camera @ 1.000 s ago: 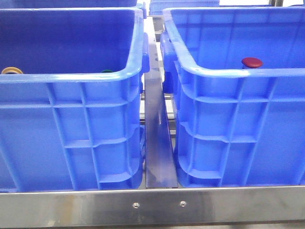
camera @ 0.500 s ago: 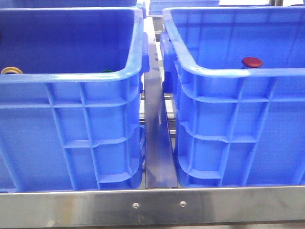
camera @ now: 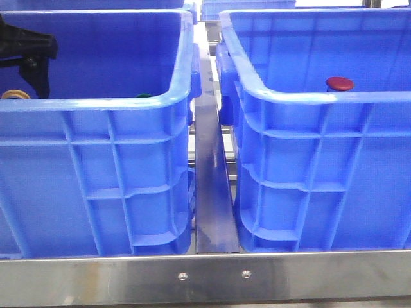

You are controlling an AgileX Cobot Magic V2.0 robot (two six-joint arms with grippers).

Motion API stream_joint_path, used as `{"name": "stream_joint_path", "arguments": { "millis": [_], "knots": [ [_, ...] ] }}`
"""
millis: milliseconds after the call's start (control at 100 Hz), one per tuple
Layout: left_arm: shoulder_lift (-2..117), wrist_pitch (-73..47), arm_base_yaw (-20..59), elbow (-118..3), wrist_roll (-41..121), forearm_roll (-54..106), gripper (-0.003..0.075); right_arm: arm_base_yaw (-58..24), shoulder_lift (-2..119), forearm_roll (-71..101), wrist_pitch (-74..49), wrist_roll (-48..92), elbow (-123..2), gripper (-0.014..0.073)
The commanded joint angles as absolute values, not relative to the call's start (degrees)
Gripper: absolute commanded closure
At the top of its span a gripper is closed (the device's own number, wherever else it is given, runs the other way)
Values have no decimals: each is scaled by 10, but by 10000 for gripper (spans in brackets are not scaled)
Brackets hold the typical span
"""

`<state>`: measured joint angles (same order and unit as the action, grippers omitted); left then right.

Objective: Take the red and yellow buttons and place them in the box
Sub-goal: 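Lower the left gripper into the button bin and grasp a yellow-capped button, then lift the yellow button out and raise it toward the right gripper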

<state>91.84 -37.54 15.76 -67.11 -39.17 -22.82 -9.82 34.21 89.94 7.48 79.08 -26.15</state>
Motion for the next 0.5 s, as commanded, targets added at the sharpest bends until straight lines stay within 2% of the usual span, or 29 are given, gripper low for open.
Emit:
{"name": "stream_joint_path", "arguments": {
  "millis": [0,490],
  "knots": [
    [909,-348,148,-695,-404,-245,83,-94,341,896,66,795,-276,690],
    [963,-317,129,-696,-413,-239,83,-94,341,896,66,795,-276,690]
  ]
}}
